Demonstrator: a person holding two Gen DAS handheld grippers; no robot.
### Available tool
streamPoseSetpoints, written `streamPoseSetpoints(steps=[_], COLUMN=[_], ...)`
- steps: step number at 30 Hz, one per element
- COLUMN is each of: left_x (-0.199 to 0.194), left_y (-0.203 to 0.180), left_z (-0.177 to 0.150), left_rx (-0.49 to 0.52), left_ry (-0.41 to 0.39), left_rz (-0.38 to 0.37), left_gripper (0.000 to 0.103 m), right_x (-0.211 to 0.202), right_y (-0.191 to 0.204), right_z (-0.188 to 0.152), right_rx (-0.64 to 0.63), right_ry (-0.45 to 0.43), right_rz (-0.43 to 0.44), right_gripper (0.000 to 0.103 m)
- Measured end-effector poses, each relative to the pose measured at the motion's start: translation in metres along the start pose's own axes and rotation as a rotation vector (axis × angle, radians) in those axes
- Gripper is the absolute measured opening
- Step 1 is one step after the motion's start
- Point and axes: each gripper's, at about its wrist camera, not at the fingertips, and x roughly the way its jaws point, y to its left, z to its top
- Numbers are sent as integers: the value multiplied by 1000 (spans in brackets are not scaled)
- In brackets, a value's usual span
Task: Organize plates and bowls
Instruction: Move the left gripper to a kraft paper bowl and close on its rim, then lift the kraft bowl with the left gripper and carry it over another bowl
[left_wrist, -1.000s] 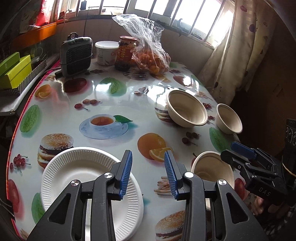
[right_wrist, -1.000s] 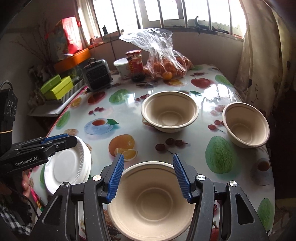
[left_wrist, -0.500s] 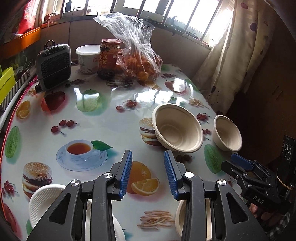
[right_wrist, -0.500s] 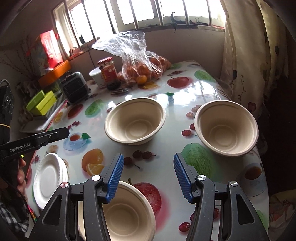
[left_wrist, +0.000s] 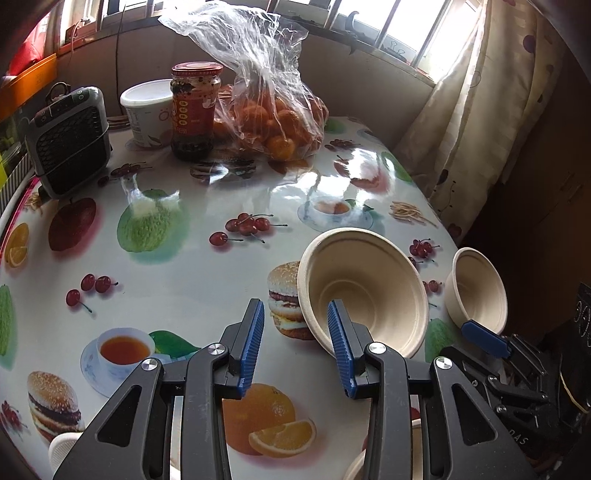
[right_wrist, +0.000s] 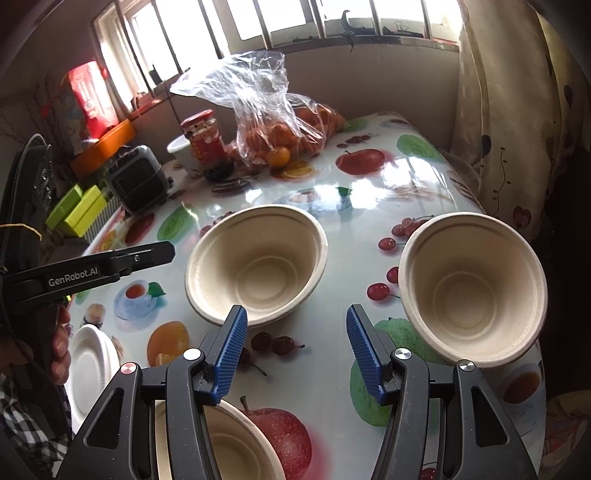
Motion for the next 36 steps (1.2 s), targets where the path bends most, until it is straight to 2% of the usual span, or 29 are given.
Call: streamPoseSetpoints(steps=[7, 10, 12, 16, 18, 21, 26, 30, 36], left_x=[21, 25, 28, 32, 34, 35, 36, 37, 37], left_y=[4, 4, 4, 2, 2, 3, 4, 3, 2], left_z=[9, 9, 9, 9, 9, 9, 9, 9, 10], left_rx=[-27, -30, -32, -38, -38, -50, -56, -54, -56], left_ry=[23, 30, 39, 47, 52, 57, 55, 57, 57], left_rz=[-10, -13, -16, -34, -42, -50, -53, -58, -61], left_gripper=[37, 36, 30, 29, 23, 18, 13, 11, 9], right_x=[13, 16, 19, 23, 26, 27, 31, 32, 32], right_y=[-3, -6, -7, -8, -8, -8, -10, -11, -13], right_z=[2, 3, 4, 4, 4, 5, 5, 5, 4], right_rx=[7, 13, 20, 26, 25, 24, 36, 39, 49], right_ry=[14, 13, 17, 27, 34, 35, 43, 43, 42], right_rz=[15, 20, 23, 39, 40, 42, 58, 58, 61], right_gripper=[55, 51, 47, 43, 40, 36, 33, 24, 22])
